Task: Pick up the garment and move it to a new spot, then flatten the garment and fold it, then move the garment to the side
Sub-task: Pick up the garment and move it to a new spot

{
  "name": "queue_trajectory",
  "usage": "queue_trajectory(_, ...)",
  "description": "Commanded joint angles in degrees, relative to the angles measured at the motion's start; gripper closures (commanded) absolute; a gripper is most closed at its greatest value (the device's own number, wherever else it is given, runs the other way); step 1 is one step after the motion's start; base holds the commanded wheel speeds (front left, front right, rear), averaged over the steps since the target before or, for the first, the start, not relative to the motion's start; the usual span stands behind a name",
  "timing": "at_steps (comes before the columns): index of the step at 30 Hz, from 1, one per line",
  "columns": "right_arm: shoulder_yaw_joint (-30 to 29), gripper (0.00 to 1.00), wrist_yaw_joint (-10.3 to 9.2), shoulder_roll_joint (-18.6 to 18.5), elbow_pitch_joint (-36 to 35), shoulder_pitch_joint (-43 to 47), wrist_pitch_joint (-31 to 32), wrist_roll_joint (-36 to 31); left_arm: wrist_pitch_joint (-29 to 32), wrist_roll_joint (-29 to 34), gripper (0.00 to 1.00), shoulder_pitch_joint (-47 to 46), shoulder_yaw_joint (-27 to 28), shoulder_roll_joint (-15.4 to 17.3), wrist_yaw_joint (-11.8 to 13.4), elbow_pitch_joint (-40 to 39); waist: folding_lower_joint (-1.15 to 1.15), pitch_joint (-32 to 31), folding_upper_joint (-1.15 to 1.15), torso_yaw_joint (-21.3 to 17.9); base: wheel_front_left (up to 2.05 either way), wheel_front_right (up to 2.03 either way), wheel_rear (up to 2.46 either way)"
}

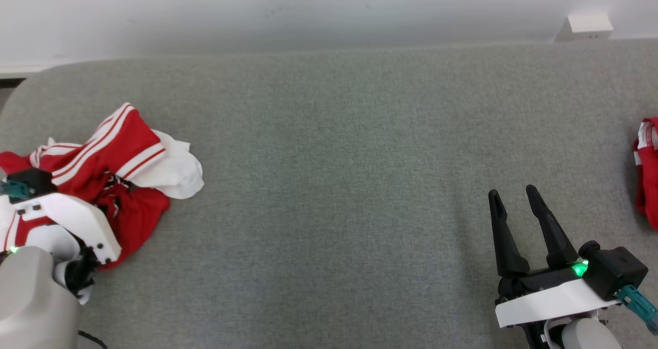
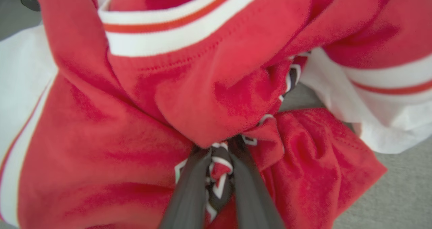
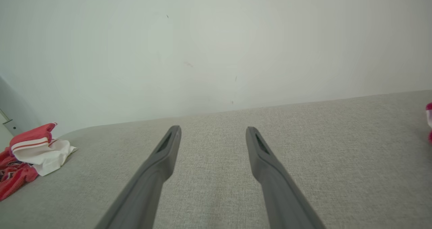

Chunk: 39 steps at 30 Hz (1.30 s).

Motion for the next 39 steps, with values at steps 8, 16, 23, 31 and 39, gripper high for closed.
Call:
queue_trajectory(8, -0.6, 0.0, -0.13, -0.2, 0.7, 2.1, 0.0, -0.4, -5.9, -0.4, 1.0, -0.7, -7.9, 0.2, -0.2, -4.4, -0.01, -7.3, 0.0, 2.6, 0.0, 0.0, 0.0)
queue_trajectory(16, -1.6, 0.0, -0.13, -0.6, 0.6, 5.3, 0.0, -0.4, -6.0, -4.7, 1.0, -1.6, -17.6, 1.5, -0.2, -16.6, -0.01, -13.8, 0.0, 1.4, 0.0, 0.0, 0.0)
queue_trajectory(23, -2.3, 0.0, -0.13, -1.0, 0.0, 7.2, 0.0, -0.2, -3.9, -8.3, 1.0, 0.4, -22.6, 0.6, -0.1, -30.4, -0.01, -16.0, 0.0, -3.6, 0.0, 0.0, 0.0)
queue_trajectory(31, -2.5, 0.0, -0.13, -1.6, -0.8, 7.3, 0.0, -0.4, -2.6, -11.3, 1.0, 4.9, -25.9, -2.2, 0.3, -40.3, -0.01, -15.7, 0.0, -11.3, 0.0, 0.0, 0.0)
queue_trajectory(39, -1.4, 0.0, -0.13, -1.8, -0.9, 6.2, 0.0, 0.4, -10.0, -5.9, 1.0, 10.9, -31.5, -6.9, 2.9, -35.9, -0.01, -13.3, 0.0, -16.0, 0.0, 0.0, 0.0)
